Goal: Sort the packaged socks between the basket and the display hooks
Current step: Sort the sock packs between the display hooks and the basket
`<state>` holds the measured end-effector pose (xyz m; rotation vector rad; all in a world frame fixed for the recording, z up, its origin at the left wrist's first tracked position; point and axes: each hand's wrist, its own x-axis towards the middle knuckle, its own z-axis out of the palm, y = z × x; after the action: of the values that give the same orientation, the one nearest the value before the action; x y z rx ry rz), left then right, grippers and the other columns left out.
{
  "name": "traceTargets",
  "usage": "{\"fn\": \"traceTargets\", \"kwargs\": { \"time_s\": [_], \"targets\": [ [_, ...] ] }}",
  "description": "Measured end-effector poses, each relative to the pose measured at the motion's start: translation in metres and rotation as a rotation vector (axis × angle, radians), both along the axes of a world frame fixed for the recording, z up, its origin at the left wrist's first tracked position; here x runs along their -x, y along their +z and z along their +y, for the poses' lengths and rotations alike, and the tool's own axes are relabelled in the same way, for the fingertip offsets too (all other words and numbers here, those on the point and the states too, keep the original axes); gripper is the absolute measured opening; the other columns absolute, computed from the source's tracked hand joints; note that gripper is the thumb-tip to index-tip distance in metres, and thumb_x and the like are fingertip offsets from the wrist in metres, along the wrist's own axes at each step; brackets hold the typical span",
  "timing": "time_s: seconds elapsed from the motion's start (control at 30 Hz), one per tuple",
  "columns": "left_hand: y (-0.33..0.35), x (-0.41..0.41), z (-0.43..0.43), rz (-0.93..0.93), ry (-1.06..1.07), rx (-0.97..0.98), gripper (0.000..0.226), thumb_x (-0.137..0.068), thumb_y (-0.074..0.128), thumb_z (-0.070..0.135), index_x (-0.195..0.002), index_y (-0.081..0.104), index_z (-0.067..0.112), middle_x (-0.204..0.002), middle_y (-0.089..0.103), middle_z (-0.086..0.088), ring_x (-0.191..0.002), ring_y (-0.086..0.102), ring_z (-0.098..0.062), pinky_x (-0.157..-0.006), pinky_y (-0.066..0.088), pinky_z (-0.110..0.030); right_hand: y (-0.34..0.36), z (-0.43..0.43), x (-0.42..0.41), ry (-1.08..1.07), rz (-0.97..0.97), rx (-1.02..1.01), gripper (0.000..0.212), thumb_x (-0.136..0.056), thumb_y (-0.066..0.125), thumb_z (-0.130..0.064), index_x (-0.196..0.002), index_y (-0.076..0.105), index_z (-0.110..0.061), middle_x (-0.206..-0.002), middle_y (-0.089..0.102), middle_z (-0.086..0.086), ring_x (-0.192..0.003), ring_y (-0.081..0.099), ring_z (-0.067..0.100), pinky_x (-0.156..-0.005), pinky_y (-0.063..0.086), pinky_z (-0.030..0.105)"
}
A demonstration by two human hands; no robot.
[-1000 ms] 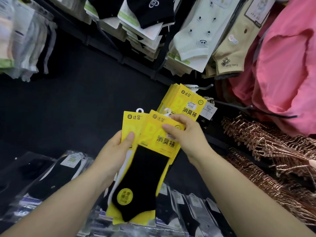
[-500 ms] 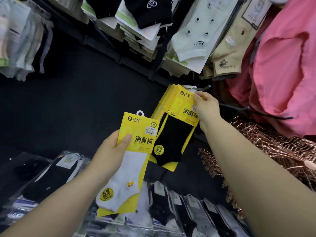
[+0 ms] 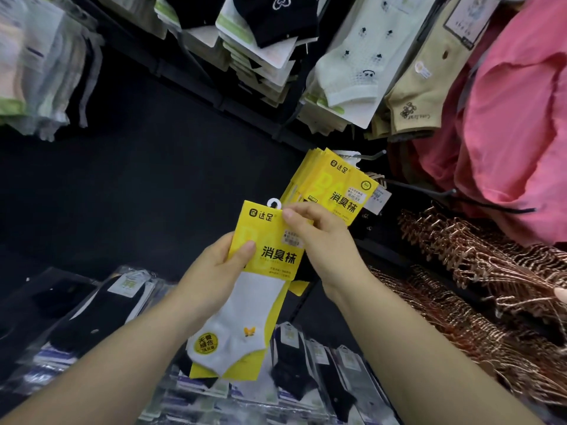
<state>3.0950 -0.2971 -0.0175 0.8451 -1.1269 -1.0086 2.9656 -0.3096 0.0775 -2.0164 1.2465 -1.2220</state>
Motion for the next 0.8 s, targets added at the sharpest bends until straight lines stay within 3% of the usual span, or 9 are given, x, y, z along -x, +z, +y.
{"fn": "traceTargets", "kwargs": {
  "time_s": [0.1, 0.13, 0.2, 0.3, 0.43, 0.6, 0.7, 0.8],
  "targets": [
    [0.003, 0.001, 0.002, -0.089, -0.017, 0.055, 0.017, -0.097, 0.048, 0.031, -0.1, 0.065, 0.031, -0.095, 0.074, 0.017, -0.088, 0.069, 0.001, -0.078, 0.048, -0.023, 0.002, 0.002, 0.005, 0.02, -0.134, -0.158, 0.01, -0.088, 0.064, -0.025, -0.081, 0.071, -0.022, -0.09, 0.071, -0.001, -0.085, 0.066, 0.012, -0.075, 0.056, 0.026],
    [0.003, 0.002, 0.003, -0.109, -0.023, 0.062, 0.017, -0.097, 0.048, 0.03, -0.1, 0.065, 0.032, -0.094, 0.073, 0.02, -0.087, 0.068, 0.003, -0.075, 0.047, -0.019, 0.003, 0.003, 0.007, 0.021, -0.167, -0.191, 0.009, -0.088, 0.064, -0.023, -0.081, 0.07, -0.021, -0.091, 0.071, 0.004, -0.087, 0.066, 0.018, -0.082, 0.056, 0.036],
    [0.005, 0.004, 0.004, -0.128, -0.04, 0.073, 0.017, -0.097, 0.048, 0.029, -0.102, 0.064, 0.032, -0.095, 0.073, 0.02, -0.088, 0.068, 0.003, -0.076, 0.047, -0.018, 0.004, 0.004, 0.009, 0.007, -0.202, -0.204, 0.008, -0.088, 0.064, -0.021, -0.081, 0.068, -0.02, -0.09, 0.07, 0.005, -0.087, 0.064, 0.021, -0.086, 0.053, 0.043],
    [0.004, 0.008, 0.005, -0.146, -0.044, 0.093, 0.016, -0.097, 0.049, 0.027, -0.103, 0.063, 0.034, -0.098, 0.072, 0.019, -0.091, 0.067, 0.003, -0.08, 0.048, -0.022, 0.008, 0.003, 0.013, -0.009, -0.207, -0.158, 0.009, -0.09, 0.061, -0.021, -0.082, 0.066, -0.019, -0.09, 0.067, 0.005, -0.083, 0.061, 0.021, -0.08, 0.054, 0.039],
    [0.001, 0.009, 0.002, -0.192, -0.024, 0.084, 0.024, -0.095, 0.056, 0.018, -0.109, 0.056, 0.038, -0.105, 0.068, 0.009, -0.098, 0.064, -0.009, -0.087, 0.051, -0.029, 0.029, -0.01, 0.027, -0.158, -0.374, -0.004, 0.01, -0.094, 0.055, -0.018, -0.091, 0.064, -0.014, -0.101, 0.065, 0.006, -0.079, 0.056, 0.02, -0.074, 0.051, 0.034],
    [-0.003, 0.007, 0.001, -0.207, -0.033, 0.072, 0.033, -0.093, 0.058, 0.012, -0.105, 0.053, 0.042, -0.111, 0.062, 0.01, -0.097, 0.062, -0.004, -0.073, 0.047, -0.007, 0.071, -0.039, 0.041, -0.283, -0.5, 0.117, 0.018, -0.095, 0.051, -0.014, -0.079, 0.058, -0.015, -0.075, 0.054, 0.006, -0.07, 0.049, 0.021, -0.065, 0.041, 0.033],
    [-0.005, 0.006, 0.001, -0.215, -0.054, 0.045, 0.029, -0.094, 0.057, 0.014, -0.111, 0.057, 0.037, -0.113, 0.062, 0.013, -0.096, 0.061, 0.004, -0.071, 0.045, -0.002, 0.084, -0.06, 0.037, -0.312, -0.431, 0.082, 0.027, -0.091, 0.051, -0.006, -0.065, 0.051, -0.014, -0.066, 0.045, 0.008, -0.059, 0.041, 0.02, -0.054, 0.034, 0.028],
    [-0.007, 0.007, 0.0, -0.24, -0.06, 0.035, 0.028, -0.094, 0.056, 0.013, -0.117, 0.059, 0.029, -0.114, 0.062, 0.011, -0.101, 0.06, 0.003, -0.07, 0.043, 0.001, 0.085, -0.078, 0.034, -0.406, -0.348, 0.082, 0.021, -0.088, 0.058, -0.011, -0.068, 0.052, -0.013, -0.067, 0.045, 0.012, -0.061, 0.045, 0.022, -0.06, 0.035, 0.032]
  ]
}}
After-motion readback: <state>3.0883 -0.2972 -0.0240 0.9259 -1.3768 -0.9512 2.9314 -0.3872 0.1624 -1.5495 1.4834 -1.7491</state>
